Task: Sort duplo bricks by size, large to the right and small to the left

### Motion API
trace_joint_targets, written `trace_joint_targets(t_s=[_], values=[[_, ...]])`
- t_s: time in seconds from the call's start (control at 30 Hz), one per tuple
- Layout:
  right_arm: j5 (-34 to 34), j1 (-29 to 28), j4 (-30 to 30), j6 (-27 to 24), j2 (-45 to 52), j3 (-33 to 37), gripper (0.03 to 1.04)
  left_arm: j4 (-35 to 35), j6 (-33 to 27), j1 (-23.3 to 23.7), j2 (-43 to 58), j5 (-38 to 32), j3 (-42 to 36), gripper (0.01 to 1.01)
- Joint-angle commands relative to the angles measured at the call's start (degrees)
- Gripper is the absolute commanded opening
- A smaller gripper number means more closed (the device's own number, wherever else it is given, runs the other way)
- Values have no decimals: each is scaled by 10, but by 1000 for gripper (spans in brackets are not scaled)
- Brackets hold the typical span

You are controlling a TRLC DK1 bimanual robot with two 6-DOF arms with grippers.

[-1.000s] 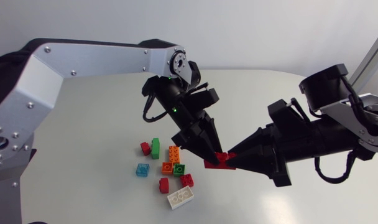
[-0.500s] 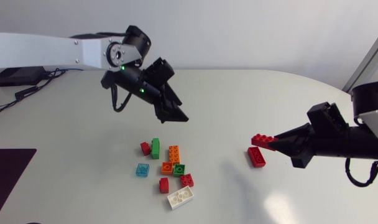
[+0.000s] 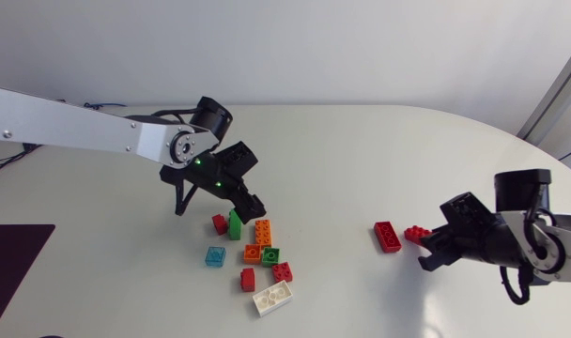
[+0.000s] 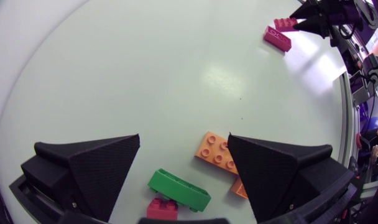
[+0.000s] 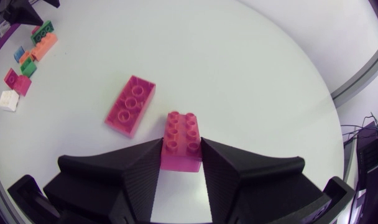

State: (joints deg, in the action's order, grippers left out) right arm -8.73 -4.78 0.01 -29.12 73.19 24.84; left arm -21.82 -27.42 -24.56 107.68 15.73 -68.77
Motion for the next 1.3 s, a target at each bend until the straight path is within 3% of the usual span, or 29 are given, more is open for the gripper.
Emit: trace_joint_targets(t_s=[0.0,0.07,0.13,0.2,0.27,0.43,0.57,0.67,0.73,1.03,1.13,1.27], values=[[12,10,15,8,51,-9,218,5,35,-5,4,-21,20,979],[26,20,17,6,71,-9,311,5,58,-4,7,-58,20,966],[38,32,15,7,71,-10,539,-1,76,-1,3,-74,22,966],[50,44,13,9,69,-10,849,-6,98,-1,-4,-98,28,964],[63,53,10,12,63,-8,1000,-21,120,-2,-5,-112,29,946],[66,56,-15,19,36,5,998,-33,163,-15,-19,-150,48,890],[79,68,-31,26,6,10,998,-42,185,-29,-20,-165,60,708],[86,79,-44,31,-10,14,998,-42,189,-36,-12,-165,61,489],[91,86,-55,35,-21,16,998,-42,191,-37,1,-165,55,261],[76,124,-128,43,-113,36,993,-43,163,-40,47,-135,36,111],[-23,129,-177,44,-132,62,993,-29,131,-39,16,-76,43,93],[-145,125,-197,44,-127,90,993,-28,71,-47,-55,19,59,90]])
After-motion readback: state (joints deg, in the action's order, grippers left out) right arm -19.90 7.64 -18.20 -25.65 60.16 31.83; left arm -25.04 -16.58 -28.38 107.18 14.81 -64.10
